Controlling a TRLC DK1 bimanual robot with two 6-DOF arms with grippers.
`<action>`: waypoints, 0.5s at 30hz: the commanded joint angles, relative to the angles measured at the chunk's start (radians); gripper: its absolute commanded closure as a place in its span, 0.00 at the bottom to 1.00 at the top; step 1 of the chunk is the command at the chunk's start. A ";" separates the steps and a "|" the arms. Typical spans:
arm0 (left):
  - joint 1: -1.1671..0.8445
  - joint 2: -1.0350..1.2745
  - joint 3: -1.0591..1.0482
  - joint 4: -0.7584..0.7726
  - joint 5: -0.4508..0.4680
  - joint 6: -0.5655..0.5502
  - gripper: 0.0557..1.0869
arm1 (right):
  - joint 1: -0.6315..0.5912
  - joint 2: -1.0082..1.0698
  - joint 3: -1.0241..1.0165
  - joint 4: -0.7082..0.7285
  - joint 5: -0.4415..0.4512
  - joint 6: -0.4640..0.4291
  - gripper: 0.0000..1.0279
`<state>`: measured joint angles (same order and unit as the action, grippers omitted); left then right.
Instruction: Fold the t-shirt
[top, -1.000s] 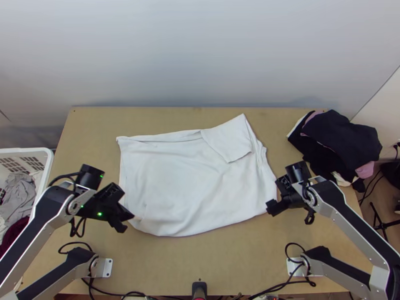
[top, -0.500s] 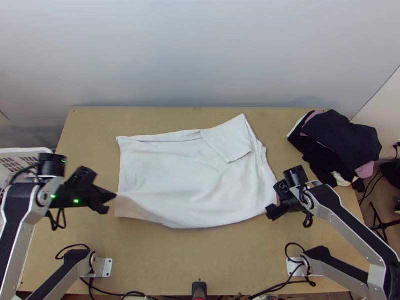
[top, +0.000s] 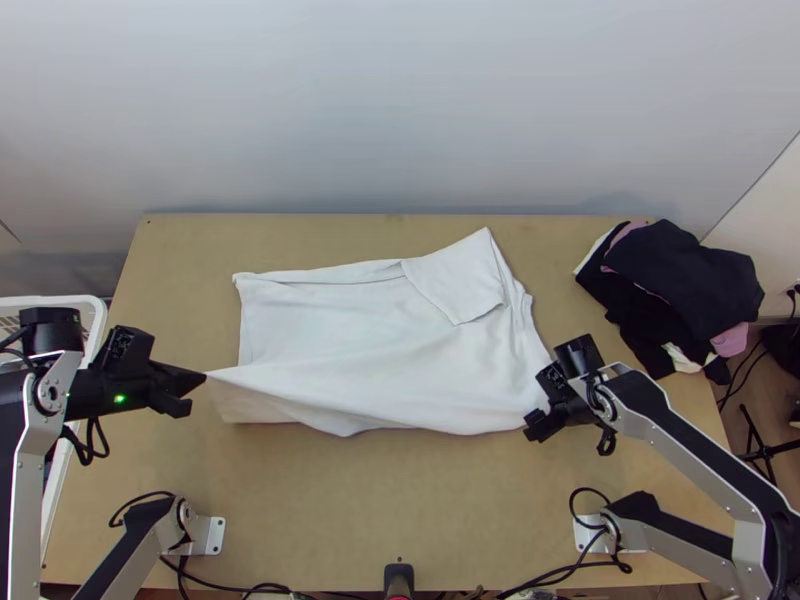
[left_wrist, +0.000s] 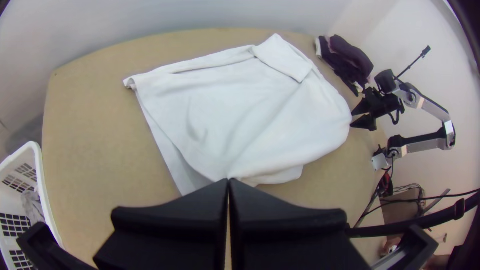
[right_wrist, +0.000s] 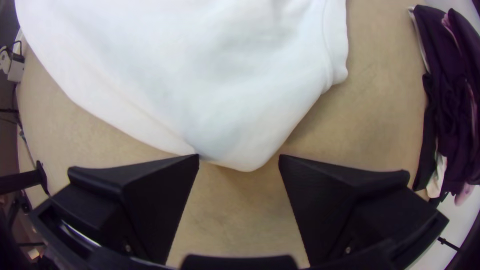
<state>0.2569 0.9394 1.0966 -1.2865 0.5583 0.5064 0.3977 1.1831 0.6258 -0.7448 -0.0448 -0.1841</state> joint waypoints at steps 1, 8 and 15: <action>0.038 0.002 0.014 -0.005 0.006 0.009 0.96 | 0.027 -0.028 -0.008 0.018 -0.007 0.012 0.40; 0.048 -0.005 0.013 -0.014 0.006 0.009 0.96 | 0.039 -0.033 -0.023 0.070 -0.017 0.023 0.52; 0.051 -0.016 0.006 -0.020 0.006 0.009 0.96 | 0.070 0.000 -0.037 0.140 -0.017 0.057 0.55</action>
<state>0.3016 0.9321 1.1072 -1.3014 0.5648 0.5140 0.4450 1.1606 0.6025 -0.6609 -0.0605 -0.1524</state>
